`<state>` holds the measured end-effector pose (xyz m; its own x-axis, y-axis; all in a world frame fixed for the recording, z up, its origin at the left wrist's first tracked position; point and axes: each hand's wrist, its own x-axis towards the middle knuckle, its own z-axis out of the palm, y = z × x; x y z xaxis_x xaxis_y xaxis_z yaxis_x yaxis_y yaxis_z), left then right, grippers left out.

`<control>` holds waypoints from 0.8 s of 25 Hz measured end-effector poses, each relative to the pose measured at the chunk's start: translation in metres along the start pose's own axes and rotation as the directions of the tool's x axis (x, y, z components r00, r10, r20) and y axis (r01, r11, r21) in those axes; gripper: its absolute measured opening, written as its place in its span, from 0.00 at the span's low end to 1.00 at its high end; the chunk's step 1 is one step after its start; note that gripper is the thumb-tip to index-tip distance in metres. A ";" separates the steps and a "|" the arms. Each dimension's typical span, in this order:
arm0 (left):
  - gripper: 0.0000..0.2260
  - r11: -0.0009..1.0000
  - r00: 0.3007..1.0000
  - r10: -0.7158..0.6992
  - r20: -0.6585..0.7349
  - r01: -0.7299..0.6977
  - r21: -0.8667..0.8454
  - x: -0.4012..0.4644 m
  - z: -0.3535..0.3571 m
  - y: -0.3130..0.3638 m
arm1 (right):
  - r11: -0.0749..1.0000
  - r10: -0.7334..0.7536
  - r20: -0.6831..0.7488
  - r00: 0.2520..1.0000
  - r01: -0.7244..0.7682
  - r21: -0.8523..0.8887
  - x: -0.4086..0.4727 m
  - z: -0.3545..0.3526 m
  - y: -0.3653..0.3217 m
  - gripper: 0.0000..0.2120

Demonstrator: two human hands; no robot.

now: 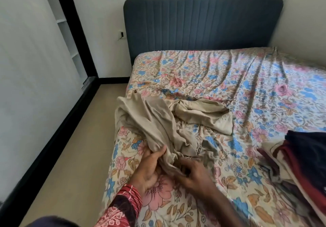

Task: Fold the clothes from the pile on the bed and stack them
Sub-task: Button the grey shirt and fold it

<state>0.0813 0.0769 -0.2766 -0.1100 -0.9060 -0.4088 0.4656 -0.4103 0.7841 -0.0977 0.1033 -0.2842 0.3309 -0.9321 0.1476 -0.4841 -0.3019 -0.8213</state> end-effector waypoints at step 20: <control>0.24 0.973 0.978 0.210 0.003 -0.209 -0.096 -0.062 -0.080 0.011 | 0.987 0.141 0.362 0.922 -0.103 -0.122 -0.018 -0.009 -0.080 0.21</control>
<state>0.1637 0.1368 -0.2801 -0.0121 -0.9724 -0.2332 0.5606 -0.1997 0.8036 -0.0723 0.1428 -0.2162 0.5301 -0.8288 -0.1790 -0.6106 -0.2267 -0.7588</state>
